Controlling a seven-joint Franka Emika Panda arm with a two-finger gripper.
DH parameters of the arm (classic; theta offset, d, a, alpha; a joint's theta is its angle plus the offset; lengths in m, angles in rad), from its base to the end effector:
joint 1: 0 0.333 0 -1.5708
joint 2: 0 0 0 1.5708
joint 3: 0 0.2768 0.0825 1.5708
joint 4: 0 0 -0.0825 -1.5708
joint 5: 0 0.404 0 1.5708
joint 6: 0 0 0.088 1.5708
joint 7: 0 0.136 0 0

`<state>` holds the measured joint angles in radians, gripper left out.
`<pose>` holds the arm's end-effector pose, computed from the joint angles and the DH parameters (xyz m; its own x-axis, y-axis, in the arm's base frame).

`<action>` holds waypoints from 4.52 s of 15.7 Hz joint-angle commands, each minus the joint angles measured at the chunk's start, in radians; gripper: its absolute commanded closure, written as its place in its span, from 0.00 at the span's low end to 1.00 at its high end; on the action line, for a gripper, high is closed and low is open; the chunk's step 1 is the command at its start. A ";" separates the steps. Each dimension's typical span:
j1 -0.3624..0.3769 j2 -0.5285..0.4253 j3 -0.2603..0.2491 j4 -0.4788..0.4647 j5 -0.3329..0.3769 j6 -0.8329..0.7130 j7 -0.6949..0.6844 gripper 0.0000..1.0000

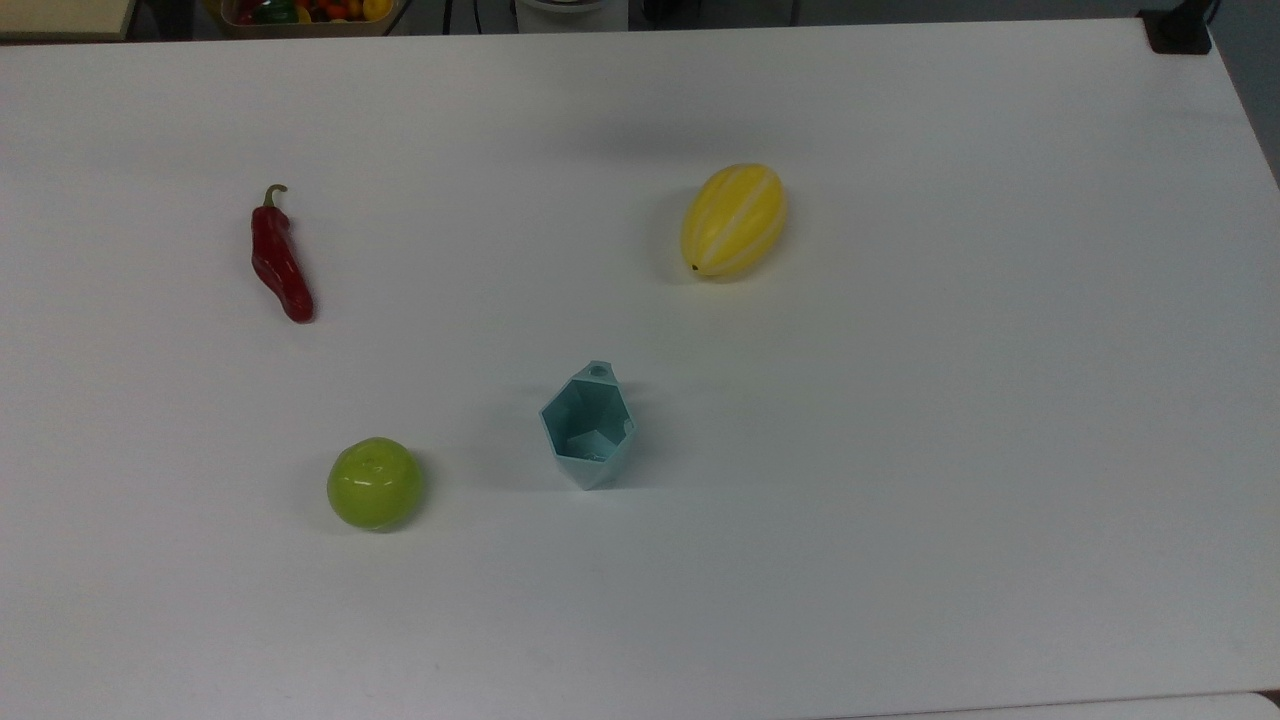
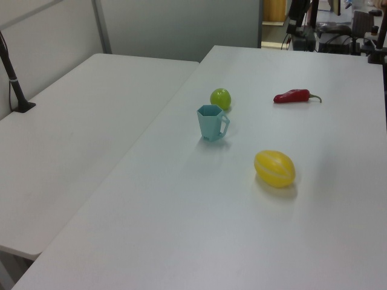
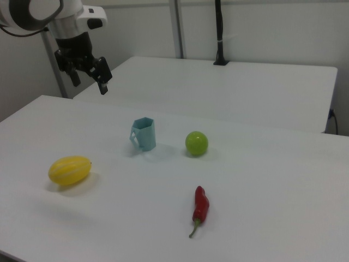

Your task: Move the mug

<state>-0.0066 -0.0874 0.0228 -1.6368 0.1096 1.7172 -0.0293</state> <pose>0.5693 0.0230 0.5884 0.9851 0.0294 0.1692 0.0472 -0.9936 -0.1025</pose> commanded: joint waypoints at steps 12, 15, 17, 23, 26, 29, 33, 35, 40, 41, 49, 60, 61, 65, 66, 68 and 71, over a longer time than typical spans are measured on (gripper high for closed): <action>0.023 -0.012 -0.011 -0.018 -0.010 0.010 -0.015 0.00; 0.027 -0.009 -0.006 -0.020 -0.010 0.012 0.006 0.00; 0.045 0.003 -0.007 -0.015 -0.013 0.025 0.075 0.00; 0.063 0.057 -0.007 -0.003 -0.054 0.077 0.137 0.00; 0.068 0.092 -0.007 -0.003 -0.054 0.117 0.126 0.00; 0.079 0.156 -0.007 -0.003 -0.059 0.183 0.126 0.00; 0.091 0.224 -0.007 -0.004 -0.111 0.246 0.146 0.00; 0.093 0.248 -0.007 -0.009 -0.111 0.283 0.186 0.07; 0.089 0.300 -0.007 -0.021 -0.114 0.375 0.246 0.17; 0.089 0.311 -0.007 -0.021 -0.114 0.390 0.246 0.17; 0.093 0.416 -0.007 -0.021 -0.116 0.538 0.256 0.19; 0.142 0.534 -0.007 -0.020 -0.194 0.642 0.355 0.19; 0.143 0.541 -0.007 -0.020 -0.197 0.654 0.355 0.19; 0.149 0.564 -0.009 -0.018 -0.238 0.677 0.381 0.22; 0.149 0.567 -0.007 -0.018 -0.249 0.682 0.382 0.26; 0.149 0.574 -0.007 -0.018 -0.252 0.694 0.382 0.36; 0.149 0.580 -0.007 -0.018 -0.254 0.708 0.381 0.48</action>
<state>0.1287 0.4940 0.0248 -1.6404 -0.1215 2.3834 0.3243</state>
